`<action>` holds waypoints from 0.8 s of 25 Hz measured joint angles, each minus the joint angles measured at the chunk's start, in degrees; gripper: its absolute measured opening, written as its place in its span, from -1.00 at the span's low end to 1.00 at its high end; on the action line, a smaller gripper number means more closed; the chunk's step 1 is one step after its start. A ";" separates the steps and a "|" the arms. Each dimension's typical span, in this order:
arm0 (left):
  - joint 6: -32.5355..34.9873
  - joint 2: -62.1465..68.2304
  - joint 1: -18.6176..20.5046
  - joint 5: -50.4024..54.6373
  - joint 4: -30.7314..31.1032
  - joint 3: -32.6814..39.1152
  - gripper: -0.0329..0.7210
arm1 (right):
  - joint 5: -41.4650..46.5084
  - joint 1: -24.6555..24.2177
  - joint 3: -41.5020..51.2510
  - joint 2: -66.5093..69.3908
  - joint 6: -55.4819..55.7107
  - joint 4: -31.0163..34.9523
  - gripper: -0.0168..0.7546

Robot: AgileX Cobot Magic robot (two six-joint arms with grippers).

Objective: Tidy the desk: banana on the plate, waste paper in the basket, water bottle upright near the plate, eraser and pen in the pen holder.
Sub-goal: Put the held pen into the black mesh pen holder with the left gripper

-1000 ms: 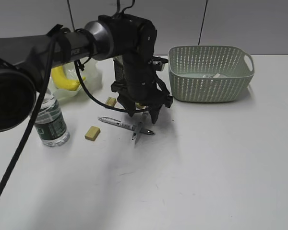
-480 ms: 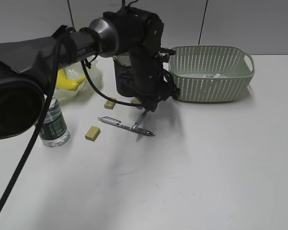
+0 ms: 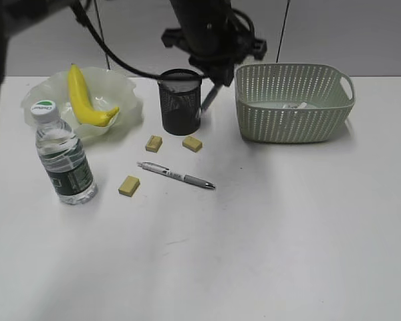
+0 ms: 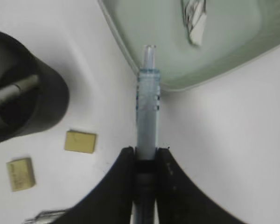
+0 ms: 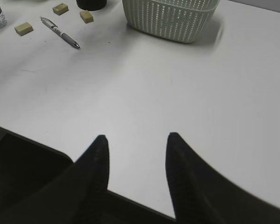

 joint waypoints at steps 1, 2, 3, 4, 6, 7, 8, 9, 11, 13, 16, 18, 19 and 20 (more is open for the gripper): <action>0.00 -1.83 0.07 0.00 0.78 -0.07 -0.68 | 0.00 0.00 0.00 0.00 0.00 0.00 -0.10; 0.00 -3.28 0.21 0.00 1.97 -0.13 -0.68 | 0.00 0.00 0.00 0.00 0.00 0.00 -0.10; 0.00 -4.95 0.44 0.00 3.00 -0.13 -0.68 | 0.00 0.00 0.00 0.00 0.00 0.00 -0.10; 0.00 -6.39 0.84 0.00 3.79 -0.13 -0.68 | 0.00 0.00 0.00 0.00 0.00 0.00 -0.10; -0.28 -8.37 1.97 -0.08 4.41 -0.13 -0.68 | 0.00 0.00 0.00 0.00 0.05 0.00 -0.10; -0.51 -9.05 2.63 -0.32 4.54 -0.13 -0.68 | 0.00 0.00 0.00 0.00 0.05 0.00 -0.10; -0.64 -9.58 3.35 -0.72 4.67 -0.13 -0.68 | 0.00 0.00 0.00 0.00 0.05 0.00 -0.10; -0.72 -9.78 3.88 -1.04 4.92 -0.13 -0.68 | 0.00 0.00 0.00 0.00 0.05 0.00 -0.10; -0.78 -9.85 4.64 -1.39 5.28 -0.13 -0.68 | 0.00 0.00 0.00 0.00 0.05 0.00 -0.10; -1.20 -9.85 4.77 -1.52 5.40 -0.13 -0.68 | 0.00 0.00 0.00 0.00 0.05 0.00 -0.10; -2.53 -9.85 4.77 -2.51 5.39 -0.13 -0.68 | 0.00 0.00 0.00 0.00 0.05 0.00 -0.10; -3.11 -9.85 4.77 -3.04 5.39 -0.13 -0.68 | 0.00 0.00 0.00 0.00 0.05 -0.30 -0.10; -3.35 -9.90 4.77 -3.34 5.46 -0.13 -0.68 | 0.00 0.00 0.00 0.00 0.05 -0.30 -0.10; -3.47 -10.03 4.77 -3.61 5.66 -0.13 -0.68 | 0.00 0.00 0.00 0.00 0.05 -0.30 -0.10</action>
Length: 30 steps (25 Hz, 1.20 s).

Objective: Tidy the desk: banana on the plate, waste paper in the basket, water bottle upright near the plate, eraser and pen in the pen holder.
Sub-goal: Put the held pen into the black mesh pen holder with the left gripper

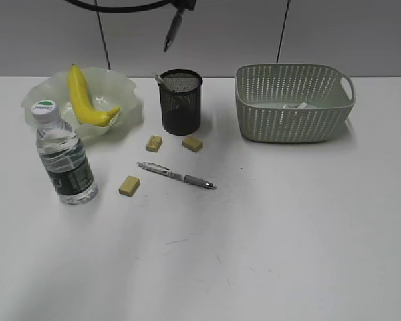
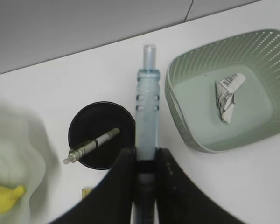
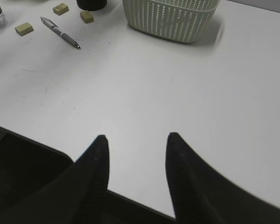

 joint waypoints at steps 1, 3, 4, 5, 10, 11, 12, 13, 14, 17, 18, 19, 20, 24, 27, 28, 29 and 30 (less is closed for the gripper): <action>-0.16 -0.30 0.00 -0.27 0.21 0.00 -0.68 | 0.00 0.00 0.00 0.00 0.00 0.00 -0.10; -0.80 -1.05 0.00 -1.73 1.07 0.00 -0.68 | 0.00 0.00 0.00 0.00 0.00 0.00 -0.10; -1.05 -1.41 0.00 -2.87 1.34 0.00 -0.68 | 0.00 0.00 0.00 0.00 0.00 0.00 -0.10; -1.23 -1.66 0.00 -3.63 1.48 0.00 -0.68 | 0.00 0.00 0.00 0.00 0.00 0.00 -0.10; -1.55 -1.84 0.00 -7.88 2.36 0.95 -0.68 | 0.00 0.00 0.00 0.00 0.00 -0.06 -0.10; -1.55 -1.84 0.00 -9.52 3.21 1.86 -0.68 | 0.00 0.00 0.00 0.00 0.00 -0.06 -0.10; -1.55 -1.84 0.00 -11.38 3.85 3.12 -0.68 | 0.00 0.00 0.00 0.00 0.00 -0.06 -0.10; -1.55 -1.84 0.07 -14.27 4.32 4.60 -0.68 | 0.00 0.00 0.00 0.00 0.00 -0.06 -0.10; -1.55 -1.84 0.19 -17.87 4.43 5.92 -0.68 | 0.00 0.00 0.00 0.00 0.00 -0.06 -0.10; -1.62 -1.84 1.04 -29.87 4.28 10.17 -0.68 | 0.00 0.00 0.00 0.00 0.00 -0.06 -0.10; -1.68 -1.84 1.45 -34.05 4.06 11.62 -0.68 | 0.00 0.00 0.00 0.00 0.00 -0.06 -0.10; -1.73 -1.84 1.80 -37.31 3.91 13.06 -0.68 | 0.00 0.00 0.00 0.00 0.00 -0.06 -0.10; -1.73 -1.84 2.18 -40.56 3.80 14.45 -0.68 | 0.00 0.00 0.00 0.00 0.00 -0.06 -0.10; -1.80 -1.84 3.61 -46.89 2.80 19.57 -0.68 | -0.11 0.00 0.00 0.00 0.00 -0.06 -0.10; -1.80 -1.84 4.01 -51.20 2.15 24.16 -0.68 | -0.60 0.00 0.34 0.00 0.00 -0.06 -0.10; -1.80 -1.84 3.95 -53.11 2.03 25.68 -0.68 | -1.12 0.00 0.48 0.00 0.00 -0.06 -0.10; -1.80 -1.84 3.82 -55.29 1.90 27.63 -0.68 | -1.79 0.00 0.79 0.00 0.00 -0.06 -0.10; -1.80 -1.91 3.66 -57.17 1.84 29.66 -0.68 | -2.30 0.00 1.07 0.00 0.00 -0.06 -0.10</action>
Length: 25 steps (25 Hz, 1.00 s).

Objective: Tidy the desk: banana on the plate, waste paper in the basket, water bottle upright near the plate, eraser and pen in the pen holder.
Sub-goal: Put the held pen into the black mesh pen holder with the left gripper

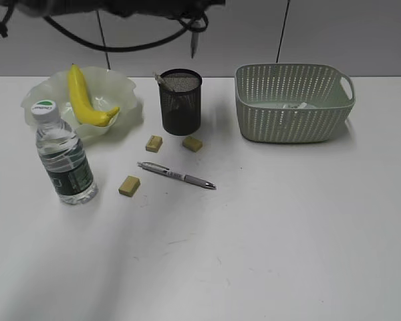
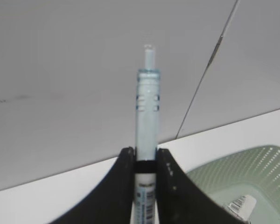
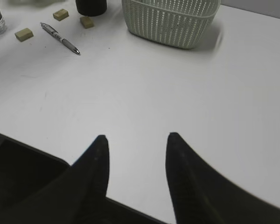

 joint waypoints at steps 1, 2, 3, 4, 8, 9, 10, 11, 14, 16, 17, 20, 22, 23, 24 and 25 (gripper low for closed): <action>0.00 -0.06 -0.20 -2.32 -0.07 2.08 -0.68 | -0.16 0.00 0.18 0.00 0.00 0.00 -0.10; 0.00 -0.18 -0.35 -4.50 0.11 3.77 -0.68 | -0.31 0.00 0.31 0.00 0.00 0.00 -0.10; 0.00 -0.55 -0.41 -6.35 0.27 5.69 -0.68 | -0.46 0.00 0.37 0.00 0.00 0.00 -0.10; 0.00 -1.01 -0.41 -7.92 0.33 7.49 -0.68 | -0.52 0.00 0.42 0.00 0.00 0.00 -0.10; 0.00 -2.39 0.49 -14.84 0.47 12.12 -0.68 | -0.92 0.00 0.42 0.00 0.00 0.00 -0.10; -0.05 -2.41 0.74 -17.03 0.41 12.88 -0.68 | -0.96 0.00 0.42 0.00 0.00 -0.05 -0.10; -0.01 -2.34 0.99 -19.32 0.41 13.89 -0.68 | -0.99 0.00 0.42 0.00 0.00 -0.05 -0.10; -0.06 -2.12 1.17 -21.11 0.41 14.82 -0.68 | -0.99 0.00 0.42 0.00 0.05 -0.05 -0.10; -0.06 -0.67 1.86 -25.04 0.26 15.80 -0.68 | -1.11 0.00 0.44 0.00 0.05 -0.05 -0.10; -0.06 0.86 2.49 -26.09 0.26 15.99 -0.68 | -1.11 0.00 0.44 0.00 0.05 -0.05 -0.10; -0.06 1.46 2.84 -26.71 0.26 15.99 -0.68 | -1.11 0.00 0.44 0.00 0.05 -0.05 -0.10; -0.06 2.89 3.88 -29.14 0.22 16.03 -0.68 | -1.13 0.00 0.48 0.00 0.05 -0.05 -0.10; -0.06 3.30 4.33 -30.38 0.16 16.03 -0.68 | -1.13 0.00 0.55 0.00 0.05 -0.05 -0.10; -0.06 3.57 4.45 -30.80 0.16 16.03 -0.68 | -1.13 0.00 0.55 0.00 0.05 -0.05 -0.10; -0.12 3.82 4.45 -31.03 0.12 16.03 -0.68 | -1.13 0.00 0.55 0.00 0.05 -0.05 -0.10; -0.12 4.09 4.45 -31.09 0.12 16.03 -0.68 | -1.13 0.00 0.55 0.00 0.05 -0.05 -0.10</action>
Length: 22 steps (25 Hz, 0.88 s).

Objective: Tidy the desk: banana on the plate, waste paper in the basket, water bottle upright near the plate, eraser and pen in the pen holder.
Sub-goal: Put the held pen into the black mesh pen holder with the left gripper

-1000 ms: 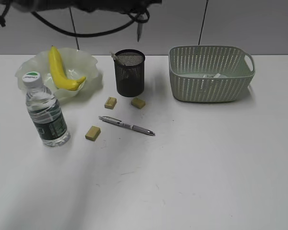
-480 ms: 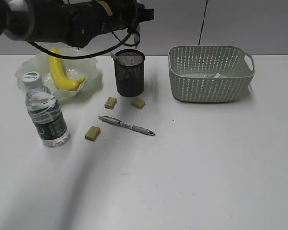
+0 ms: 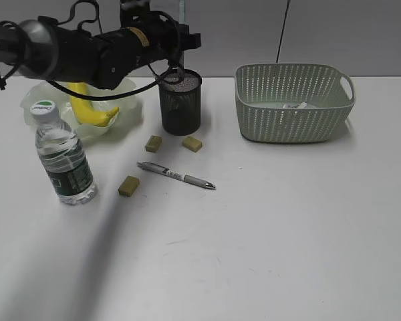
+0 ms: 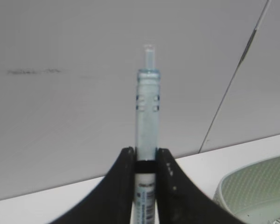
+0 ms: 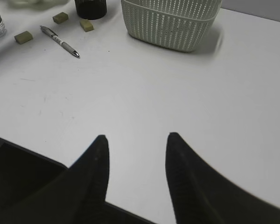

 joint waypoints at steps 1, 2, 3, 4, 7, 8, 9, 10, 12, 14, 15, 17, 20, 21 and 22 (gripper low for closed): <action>0.00 0.41 0.00 -0.11 0.00 0.00 -0.68 | 0.00 0.00 0.00 0.00 0.00 0.00 -0.10; 0.00 0.74 0.00 -0.24 0.00 0.00 -0.68 | 0.00 0.00 0.00 0.00 0.00 0.00 -0.10; 0.00 1.16 0.00 -0.24 0.00 0.00 -0.68 | 0.00 0.00 0.00 0.00 0.00 0.00 -0.10; 0.00 1.69 0.00 -0.23 0.00 0.00 -0.68 | -0.04 0.00 0.00 0.00 0.00 0.00 -0.10; 0.00 2.67 0.00 0.20 0.00 0.02 -0.64 | -0.04 0.00 0.00 0.00 0.00 0.00 -0.10; 0.00 2.87 0.00 0.42 0.06 0.02 -0.59 | -0.04 0.00 0.00 0.00 0.00 0.00 -0.10; 0.00 2.92 0.00 0.80 0.10 0.02 -0.49 | -0.04 0.00 0.00 0.00 0.00 0.00 -0.10; 0.00 2.92 0.00 0.80 0.12 0.02 -0.38 | -0.04 0.00 0.00 0.00 0.00 0.00 -0.10; 0.00 2.92 0.00 0.75 0.16 0.02 -0.06 | -0.04 0.00 0.00 0.00 0.00 0.00 -0.10; 0.00 2.92 0.00 0.80 0.16 0.02 0.20 | -0.04 0.00 0.00 0.00 0.00 0.00 -0.10; 0.00 2.92 0.00 0.80 0.16 0.02 0.28 | -0.04 0.00 0.00 0.00 0.00 0.00 -0.10; 0.00 2.54 -0.06 1.22 0.16 0.02 0.36 | -0.04 0.00 0.00 0.00 0.00 0.00 -0.10; 0.00 0.20 -0.30 3.07 0.22 0.13 0.39 | -0.04 0.00 0.00 0.00 0.00 0.00 -0.10; 0.00 -1.23 -0.38 4.13 0.22 0.13 0.40 | -0.04 0.00 0.00 0.00 0.00 0.00 -0.10; 0.00 -3.02 -0.44 5.47 0.22 0.13 0.40 | -0.04 0.00 0.00 0.00 0.00 0.00 -0.10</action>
